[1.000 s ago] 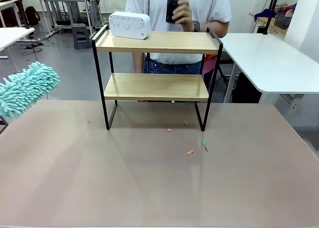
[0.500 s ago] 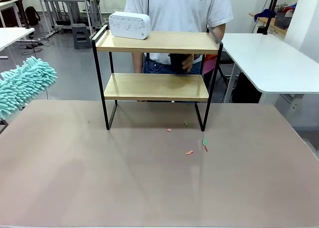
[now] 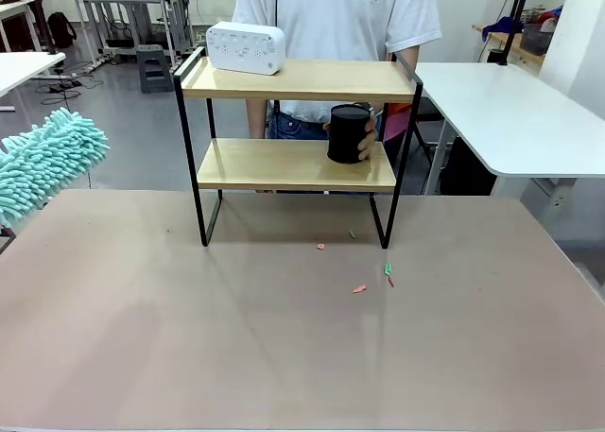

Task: Clean the shelf.
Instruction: Hand the Duster back to the human.

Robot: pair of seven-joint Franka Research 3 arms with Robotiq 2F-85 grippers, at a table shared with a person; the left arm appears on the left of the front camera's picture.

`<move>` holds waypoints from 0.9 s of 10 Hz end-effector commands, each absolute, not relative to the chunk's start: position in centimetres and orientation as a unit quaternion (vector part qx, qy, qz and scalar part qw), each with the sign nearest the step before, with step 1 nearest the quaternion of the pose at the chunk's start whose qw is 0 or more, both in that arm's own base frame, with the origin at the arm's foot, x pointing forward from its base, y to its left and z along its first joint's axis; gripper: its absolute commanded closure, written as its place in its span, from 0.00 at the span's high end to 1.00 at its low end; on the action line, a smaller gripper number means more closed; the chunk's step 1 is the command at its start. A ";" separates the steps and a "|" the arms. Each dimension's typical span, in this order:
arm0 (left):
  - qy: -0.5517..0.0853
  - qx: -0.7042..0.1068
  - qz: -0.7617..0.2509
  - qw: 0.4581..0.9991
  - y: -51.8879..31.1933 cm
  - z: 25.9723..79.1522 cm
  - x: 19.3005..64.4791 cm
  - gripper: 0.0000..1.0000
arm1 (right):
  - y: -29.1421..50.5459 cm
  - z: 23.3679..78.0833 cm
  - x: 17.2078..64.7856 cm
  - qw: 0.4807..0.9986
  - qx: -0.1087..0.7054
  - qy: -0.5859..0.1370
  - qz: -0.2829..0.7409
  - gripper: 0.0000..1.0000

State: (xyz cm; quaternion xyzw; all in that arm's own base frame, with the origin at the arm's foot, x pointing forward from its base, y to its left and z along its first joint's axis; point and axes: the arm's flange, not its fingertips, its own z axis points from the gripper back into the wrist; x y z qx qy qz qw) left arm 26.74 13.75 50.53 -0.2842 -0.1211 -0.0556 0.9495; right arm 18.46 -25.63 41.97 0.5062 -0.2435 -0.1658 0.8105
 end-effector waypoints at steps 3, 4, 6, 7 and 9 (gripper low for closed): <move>-0.164 -0.286 -0.098 0.939 14.0 53.9 25.6 0.12 | -25.3 45.7 19.9 0.815 0.490 -0.280 -0.133 1.00; -0.225 -0.274 -0.128 0.926 14.3 58.1 23.3 0.12 | -24.8 50.5 21.9 0.818 0.479 -0.307 -0.087 1.00; -0.340 -0.288 -0.218 0.868 14.4 65.2 16.5 0.12 | -21.8 58.1 24.9 0.812 0.469 -0.347 -0.016 1.00; -0.330 -0.274 -0.315 0.847 12.4 66.4 14.4 0.12 | -19.5 59.9 25.8 0.804 0.484 -0.346 0.014 1.00; -0.209 -0.249 -0.515 0.793 6.3 66.6 15.2 0.12 | -13.2 62.1 25.9 0.763 0.542 -0.347 0.055 1.00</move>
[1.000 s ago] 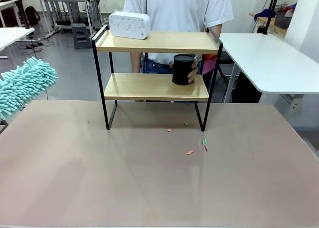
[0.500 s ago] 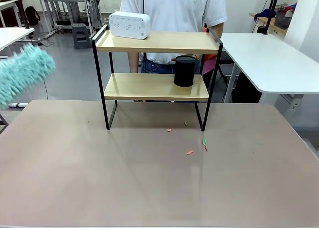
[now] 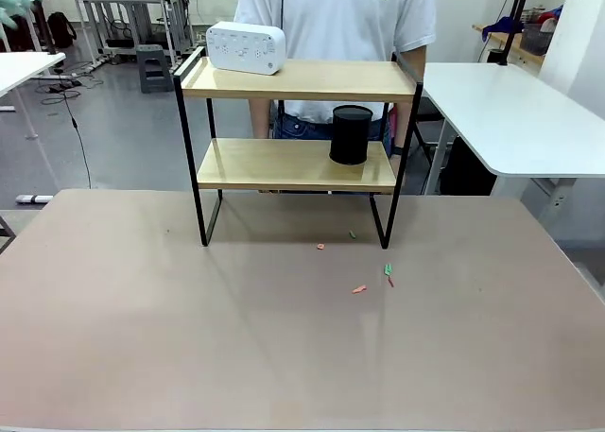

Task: Clean the shelf.
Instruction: Hand the Duster back to the human.

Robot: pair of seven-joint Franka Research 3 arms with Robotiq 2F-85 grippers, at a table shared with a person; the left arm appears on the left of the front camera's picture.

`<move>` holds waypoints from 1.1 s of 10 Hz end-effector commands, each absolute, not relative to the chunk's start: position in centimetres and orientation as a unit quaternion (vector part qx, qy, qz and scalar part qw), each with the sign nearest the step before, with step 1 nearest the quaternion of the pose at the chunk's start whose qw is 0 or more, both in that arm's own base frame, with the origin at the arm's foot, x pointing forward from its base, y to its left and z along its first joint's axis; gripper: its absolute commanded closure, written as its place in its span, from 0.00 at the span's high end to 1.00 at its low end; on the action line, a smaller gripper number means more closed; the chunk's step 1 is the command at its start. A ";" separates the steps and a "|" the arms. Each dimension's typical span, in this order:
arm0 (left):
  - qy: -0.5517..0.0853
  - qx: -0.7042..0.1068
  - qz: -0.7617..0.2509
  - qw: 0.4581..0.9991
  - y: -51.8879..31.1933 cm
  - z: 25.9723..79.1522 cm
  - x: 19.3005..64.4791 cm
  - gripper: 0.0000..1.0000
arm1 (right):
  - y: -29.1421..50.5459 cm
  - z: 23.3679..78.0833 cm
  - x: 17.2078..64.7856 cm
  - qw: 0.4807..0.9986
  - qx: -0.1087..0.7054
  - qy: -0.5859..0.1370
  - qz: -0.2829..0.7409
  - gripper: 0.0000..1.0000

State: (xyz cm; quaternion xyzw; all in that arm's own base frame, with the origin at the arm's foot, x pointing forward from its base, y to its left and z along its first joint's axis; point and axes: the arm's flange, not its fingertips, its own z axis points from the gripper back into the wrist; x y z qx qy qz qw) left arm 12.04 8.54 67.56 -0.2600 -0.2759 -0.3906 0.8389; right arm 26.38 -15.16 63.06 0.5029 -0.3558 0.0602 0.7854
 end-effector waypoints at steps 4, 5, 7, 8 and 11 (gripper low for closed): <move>-0.072 -0.213 -0.596 0.771 -6.3 65.5 23.5 0.12 | -4.2 57.0 18.5 0.784 0.515 -0.286 0.195 1.00; -0.119 -0.239 -0.561 0.784 -3.9 64.4 18.2 0.12 | -5.9 60.6 23.4 0.766 0.545 -0.309 0.141 1.00; -0.119 -0.239 -0.561 0.784 -3.9 64.4 18.2 0.12 | -5.9 60.6 23.4 0.766 0.545 -0.309 0.141 1.00; -0.081 -0.230 -0.577 0.780 -6.7 63.7 21.4 0.12 | -4.2 58.8 21.1 0.772 0.539 -0.294 0.163 1.00; -0.080 -0.241 -0.683 0.685 -10.4 65.7 24.0 0.12 | 3.7 63.1 31.9 0.772 0.521 -0.220 0.291 1.00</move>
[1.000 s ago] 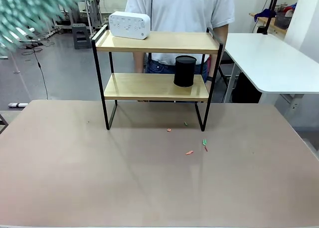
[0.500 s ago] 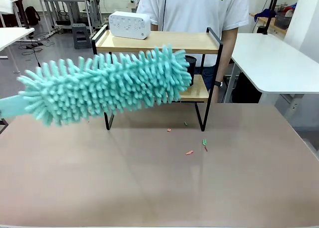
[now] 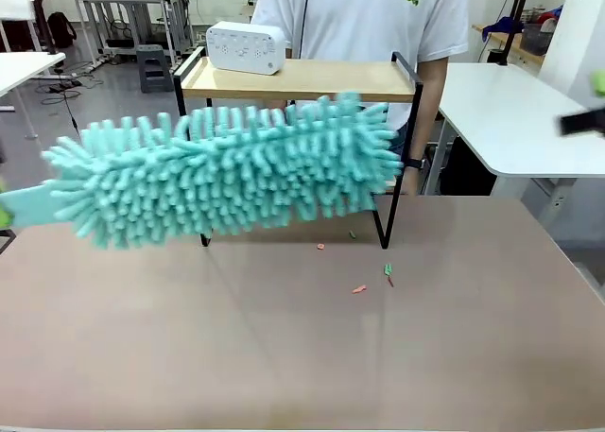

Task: Clean the shelf.
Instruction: Hand the Duster back to the human.

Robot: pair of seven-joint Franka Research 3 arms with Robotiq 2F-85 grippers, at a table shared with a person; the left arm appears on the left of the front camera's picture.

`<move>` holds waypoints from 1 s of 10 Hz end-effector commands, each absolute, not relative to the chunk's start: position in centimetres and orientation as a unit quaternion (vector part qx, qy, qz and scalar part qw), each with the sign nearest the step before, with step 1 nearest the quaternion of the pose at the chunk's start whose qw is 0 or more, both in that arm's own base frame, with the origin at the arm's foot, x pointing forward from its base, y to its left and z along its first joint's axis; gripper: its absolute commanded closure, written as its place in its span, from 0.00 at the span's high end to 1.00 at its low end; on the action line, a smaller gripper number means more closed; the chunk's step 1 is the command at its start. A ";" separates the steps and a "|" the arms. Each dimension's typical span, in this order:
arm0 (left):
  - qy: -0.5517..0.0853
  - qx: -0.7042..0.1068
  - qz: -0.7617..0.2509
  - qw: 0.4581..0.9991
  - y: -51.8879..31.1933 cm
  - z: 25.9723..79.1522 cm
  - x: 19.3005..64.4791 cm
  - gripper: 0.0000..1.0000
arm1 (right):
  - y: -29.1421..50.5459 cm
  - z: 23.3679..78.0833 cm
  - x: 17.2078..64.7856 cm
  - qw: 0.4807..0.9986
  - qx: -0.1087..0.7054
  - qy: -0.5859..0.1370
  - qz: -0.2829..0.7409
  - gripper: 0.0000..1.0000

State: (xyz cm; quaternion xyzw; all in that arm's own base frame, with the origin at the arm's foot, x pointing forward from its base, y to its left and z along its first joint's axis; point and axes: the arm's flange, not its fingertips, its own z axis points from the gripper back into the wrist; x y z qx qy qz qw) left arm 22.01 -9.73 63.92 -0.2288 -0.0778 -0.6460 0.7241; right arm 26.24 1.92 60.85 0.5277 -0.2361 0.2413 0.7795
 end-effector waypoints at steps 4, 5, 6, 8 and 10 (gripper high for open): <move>-0.015 -0.239 -0.710 0.662 -13.2 66.2 28.7 0.12 | 15.6 64.8 39.3 0.748 0.529 -0.138 0.376 1.00; -0.002 -0.245 -0.711 0.659 -13.9 66.3 30.0 0.12 | 18.3 65.0 38.9 0.749 0.519 -0.127 0.393 1.00; 0.010 -0.247 -0.712 0.657 -14.5 66.2 31.4 0.12 | 20.3 65.0 38.1 0.750 0.502 -0.129 0.411 1.00; 0.039 -0.266 -0.708 0.654 -15.8 65.7 33.9 0.12 | 22.7 65.3 35.4 0.735 0.487 -0.100 0.461 1.00; 0.042 -0.296 -0.699 0.650 -16.9 65.3 35.6 0.12 | 23.7 63.9 33.2 0.732 0.453 -0.064 0.506 1.00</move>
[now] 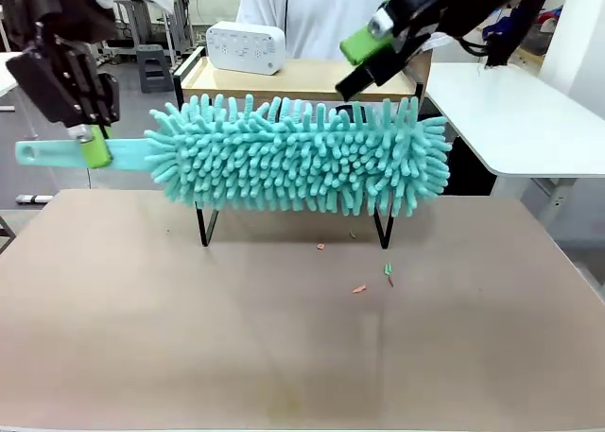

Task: Clean the shelf.
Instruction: Hand the Duster back to the human.

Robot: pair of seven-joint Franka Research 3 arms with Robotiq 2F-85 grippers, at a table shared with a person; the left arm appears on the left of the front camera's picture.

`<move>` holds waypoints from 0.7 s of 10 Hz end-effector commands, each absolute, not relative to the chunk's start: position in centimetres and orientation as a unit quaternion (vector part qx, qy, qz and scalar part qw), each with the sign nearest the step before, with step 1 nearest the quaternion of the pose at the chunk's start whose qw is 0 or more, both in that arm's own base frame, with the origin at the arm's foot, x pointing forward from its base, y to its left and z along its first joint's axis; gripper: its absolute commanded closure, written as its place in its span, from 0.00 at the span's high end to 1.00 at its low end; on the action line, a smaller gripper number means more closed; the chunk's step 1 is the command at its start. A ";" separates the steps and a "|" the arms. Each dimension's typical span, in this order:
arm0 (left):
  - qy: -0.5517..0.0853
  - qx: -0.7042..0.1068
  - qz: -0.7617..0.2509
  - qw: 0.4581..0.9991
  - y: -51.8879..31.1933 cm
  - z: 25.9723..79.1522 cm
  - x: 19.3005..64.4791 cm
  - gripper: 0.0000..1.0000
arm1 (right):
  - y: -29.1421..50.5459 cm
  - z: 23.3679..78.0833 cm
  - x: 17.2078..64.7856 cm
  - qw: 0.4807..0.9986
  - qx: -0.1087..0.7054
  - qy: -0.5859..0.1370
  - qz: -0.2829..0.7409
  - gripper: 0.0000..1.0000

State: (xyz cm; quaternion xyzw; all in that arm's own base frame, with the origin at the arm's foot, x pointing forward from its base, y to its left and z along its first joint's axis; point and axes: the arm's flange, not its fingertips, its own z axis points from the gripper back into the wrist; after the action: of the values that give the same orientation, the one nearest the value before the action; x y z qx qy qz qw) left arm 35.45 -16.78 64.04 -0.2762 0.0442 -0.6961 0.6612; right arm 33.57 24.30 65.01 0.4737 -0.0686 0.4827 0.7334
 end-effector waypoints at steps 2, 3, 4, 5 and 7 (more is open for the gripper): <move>0.043 -0.293 -0.719 0.628 -17.5 65.5 35.2 0.12 | 23.8 62.7 33.6 0.736 0.445 -0.054 0.508 1.00; 0.051 -0.286 -0.728 0.621 -17.7 65.6 34.8 0.12 | 23.9 62.4 33.7 0.732 0.454 -0.051 0.505 1.00; 0.054 -0.281 -0.730 0.621 -17.8 65.6 34.5 0.12 | 24.0 62.3 33.6 0.727 0.460 -0.046 0.508 1.00; 0.054 -0.275 -0.725 0.629 -18.2 65.6 34.6 0.12 | 24.2 62.2 33.2 0.721 0.458 -0.032 0.520 1.00; 0.054 -0.277 -0.703 0.653 -18.6 65.3 35.2 0.12 | 24.3 62.3 32.6 0.719 0.450 -0.025 0.530 1.00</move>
State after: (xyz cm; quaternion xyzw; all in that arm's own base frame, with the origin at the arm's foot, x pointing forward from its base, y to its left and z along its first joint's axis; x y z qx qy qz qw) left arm 34.83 -18.65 65.25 -0.2789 0.0564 -0.7154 0.6381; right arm 32.90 24.64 62.30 0.4555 -0.0251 0.5086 0.7302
